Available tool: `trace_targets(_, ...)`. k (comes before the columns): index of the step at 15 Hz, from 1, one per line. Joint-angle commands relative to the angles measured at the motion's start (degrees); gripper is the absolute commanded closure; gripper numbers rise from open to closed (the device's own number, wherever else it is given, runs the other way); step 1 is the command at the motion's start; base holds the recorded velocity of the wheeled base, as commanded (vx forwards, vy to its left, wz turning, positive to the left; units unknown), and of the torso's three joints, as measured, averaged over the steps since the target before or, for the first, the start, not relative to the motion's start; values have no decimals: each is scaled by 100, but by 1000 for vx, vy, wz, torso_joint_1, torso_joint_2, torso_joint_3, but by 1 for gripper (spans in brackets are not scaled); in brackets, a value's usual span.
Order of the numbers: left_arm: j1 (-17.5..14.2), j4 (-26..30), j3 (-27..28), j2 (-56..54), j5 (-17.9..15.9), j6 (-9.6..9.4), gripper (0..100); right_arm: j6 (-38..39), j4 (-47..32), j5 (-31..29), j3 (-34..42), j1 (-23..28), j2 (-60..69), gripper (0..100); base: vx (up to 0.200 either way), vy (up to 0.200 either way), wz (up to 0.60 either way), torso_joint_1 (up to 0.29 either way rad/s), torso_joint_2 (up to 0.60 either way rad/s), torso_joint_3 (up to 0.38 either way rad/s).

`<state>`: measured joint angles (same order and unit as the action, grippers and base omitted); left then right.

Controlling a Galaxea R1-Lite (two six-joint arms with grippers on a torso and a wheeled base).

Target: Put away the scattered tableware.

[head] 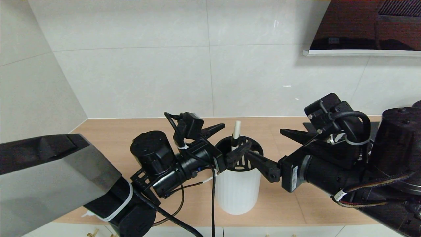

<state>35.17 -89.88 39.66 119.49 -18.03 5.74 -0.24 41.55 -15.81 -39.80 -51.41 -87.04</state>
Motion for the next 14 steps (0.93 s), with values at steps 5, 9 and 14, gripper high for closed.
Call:
trace_targets(5,25,-12,-345,-1429,168,32,0,-72,11,-133,-1,307,187,0,0,0,0,0,0,0)
trace_targets(9,-63,261,-1276,-3011,353,41,0,-248,-6,-203,412,834,1119,0,0,0,0,0,0,0)
trace_targets(14,-889,621,-2454,-4171,581,217,0,-248,-85,-194,1950,2302,3158,0,0,0,0,0,0,0)
